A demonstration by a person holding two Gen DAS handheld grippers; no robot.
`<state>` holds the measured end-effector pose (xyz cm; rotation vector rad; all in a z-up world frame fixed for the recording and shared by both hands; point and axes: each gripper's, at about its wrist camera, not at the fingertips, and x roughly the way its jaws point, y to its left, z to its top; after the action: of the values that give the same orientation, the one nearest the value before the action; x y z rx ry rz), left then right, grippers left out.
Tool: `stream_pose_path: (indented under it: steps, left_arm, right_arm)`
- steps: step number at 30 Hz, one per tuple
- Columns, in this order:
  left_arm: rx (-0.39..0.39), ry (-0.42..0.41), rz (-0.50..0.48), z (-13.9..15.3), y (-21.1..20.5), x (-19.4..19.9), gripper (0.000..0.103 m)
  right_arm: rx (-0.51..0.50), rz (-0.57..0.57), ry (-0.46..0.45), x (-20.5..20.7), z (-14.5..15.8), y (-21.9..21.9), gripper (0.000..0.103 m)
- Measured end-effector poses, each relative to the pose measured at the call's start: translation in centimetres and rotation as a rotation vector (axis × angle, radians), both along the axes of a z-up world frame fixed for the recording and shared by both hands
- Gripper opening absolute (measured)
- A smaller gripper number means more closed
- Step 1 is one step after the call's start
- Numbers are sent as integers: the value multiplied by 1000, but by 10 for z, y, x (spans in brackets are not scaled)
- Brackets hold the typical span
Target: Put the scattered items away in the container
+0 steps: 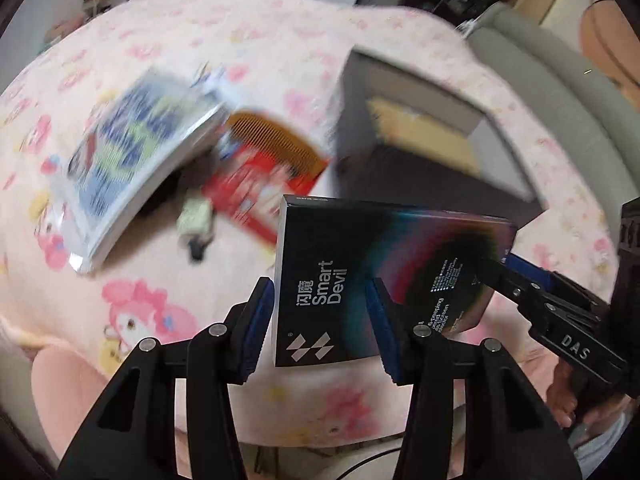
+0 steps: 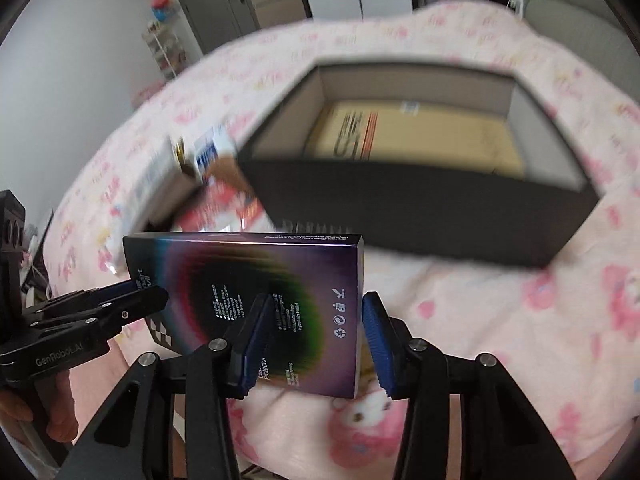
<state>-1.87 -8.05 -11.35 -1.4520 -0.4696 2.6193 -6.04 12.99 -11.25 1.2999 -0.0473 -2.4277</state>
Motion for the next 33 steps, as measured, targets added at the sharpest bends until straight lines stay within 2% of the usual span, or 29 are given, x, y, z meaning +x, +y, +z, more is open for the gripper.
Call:
stream_pose_path:
  steps: [2, 9, 12, 16, 21, 25, 31, 33]
  left_arm:
    - [33, 35, -15, 15, 7, -6, 48]
    - [36, 117, -75, 44, 44, -55, 48]
    - [32, 143, -94, 56, 55, -82, 47]
    - [24, 146, -99, 59, 66, -120, 48]
    - [5, 97, -116, 50, 77, -159, 48]
    - [-3, 25, -155, 30, 89, -182, 48]
    - [-85, -80, -203, 0, 114, -209, 48]
    - [-86, -118, -214, -10, 119, -219, 48]
  right_arm:
    - [-20, -26, 30, -2, 18, 16, 42]
    - [-30, -107, 114, -29, 60, 53, 42]
    - [-15, -115, 144, -47, 72, 63, 42]
    - [19, -121, 163, -76, 78, 72, 42]
    - [23, -132, 106, -112, 61, 83, 42]
    - [-3, -160, 50, -134, 42, 96, 42]
    - [45, -198, -35, -149, 10, 105, 42]
    - [77, -201, -48, -151, 3, 104, 42]
